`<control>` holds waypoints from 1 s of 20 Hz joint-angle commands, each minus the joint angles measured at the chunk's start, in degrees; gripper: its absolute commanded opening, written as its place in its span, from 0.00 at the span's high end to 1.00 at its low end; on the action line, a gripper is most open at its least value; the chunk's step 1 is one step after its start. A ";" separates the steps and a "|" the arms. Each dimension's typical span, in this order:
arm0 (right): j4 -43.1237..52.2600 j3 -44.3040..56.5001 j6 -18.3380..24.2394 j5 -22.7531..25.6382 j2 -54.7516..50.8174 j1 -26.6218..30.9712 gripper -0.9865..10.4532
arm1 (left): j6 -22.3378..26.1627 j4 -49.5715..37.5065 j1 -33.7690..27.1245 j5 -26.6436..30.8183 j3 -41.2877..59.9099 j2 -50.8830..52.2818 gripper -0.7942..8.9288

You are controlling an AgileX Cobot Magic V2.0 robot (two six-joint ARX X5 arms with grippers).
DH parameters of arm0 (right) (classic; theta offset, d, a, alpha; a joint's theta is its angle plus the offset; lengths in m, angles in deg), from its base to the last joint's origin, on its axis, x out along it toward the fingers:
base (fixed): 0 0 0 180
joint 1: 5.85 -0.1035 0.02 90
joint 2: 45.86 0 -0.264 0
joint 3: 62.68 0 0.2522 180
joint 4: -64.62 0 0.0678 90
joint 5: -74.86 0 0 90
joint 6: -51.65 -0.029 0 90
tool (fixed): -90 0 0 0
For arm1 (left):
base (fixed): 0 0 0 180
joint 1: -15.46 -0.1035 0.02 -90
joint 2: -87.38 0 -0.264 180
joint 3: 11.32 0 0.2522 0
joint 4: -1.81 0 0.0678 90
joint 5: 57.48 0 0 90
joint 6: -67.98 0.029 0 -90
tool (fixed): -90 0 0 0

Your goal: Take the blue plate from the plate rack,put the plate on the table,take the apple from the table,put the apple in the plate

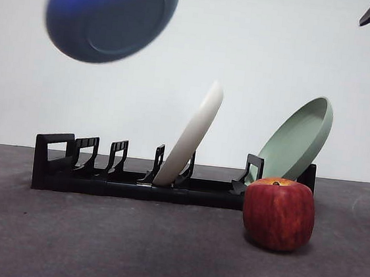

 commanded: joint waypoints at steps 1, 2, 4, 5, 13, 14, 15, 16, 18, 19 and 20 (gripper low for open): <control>0.24 -0.26 0.79 0.15 0.85 -0.02 0.66 | 0.61 5.16 4.26 4.24 -0.07 1.51 0.93; 0.26 -0.26 0.87 0.15 1.20 -0.02 0.66 | 0.13 7.02 6.49 5.18 -0.04 1.77 0.93; 0.26 -0.26 0.92 0.15 1.95 -0.02 0.66 | -1.05 10.56 11.45 7.08 0.17 1.75 0.93; 0.26 -0.26 0.92 0.15 2.21 -0.02 0.66 | -2.34 10.43 14.29 9.90 1.14 1.75 0.93; 0.20 -0.26 0.90 3.06 2.71 0.04 0.66 | -16.09 2.45 29.44 26.14 23.15 1.75 0.93; 0.20 -0.26 0.90 3.02 2.71 0.02 0.66 | -16.70 -0.90 29.94 26.38 27.39 1.75 0.93; 0.20 -0.26 0.87 2.99 2.71 0.02 0.66 | -17.31 -4.70 30.38 26.38 31.52 1.75 0.93; 0.20 -0.26 0.87 2.95 2.71 0.02 0.66 | -17.51 -9.31 30.75 26.34 35.54 1.75 0.93; 0.20 -0.26 0.87 2.95 2.71 0.02 0.66 | -17.51 -19.08 31.41 26.40 42.75 1.75 0.93; 0.20 -0.26 0.87 2.95 2.71 0.02 0.66 | -17.49 -23.71 31.45 26.47 45.81 1.73 0.93; 0.20 -0.26 0.87 2.95 2.71 0.02 0.66 | -17.46 -27.56 31.43 26.47 48.46 1.70 0.93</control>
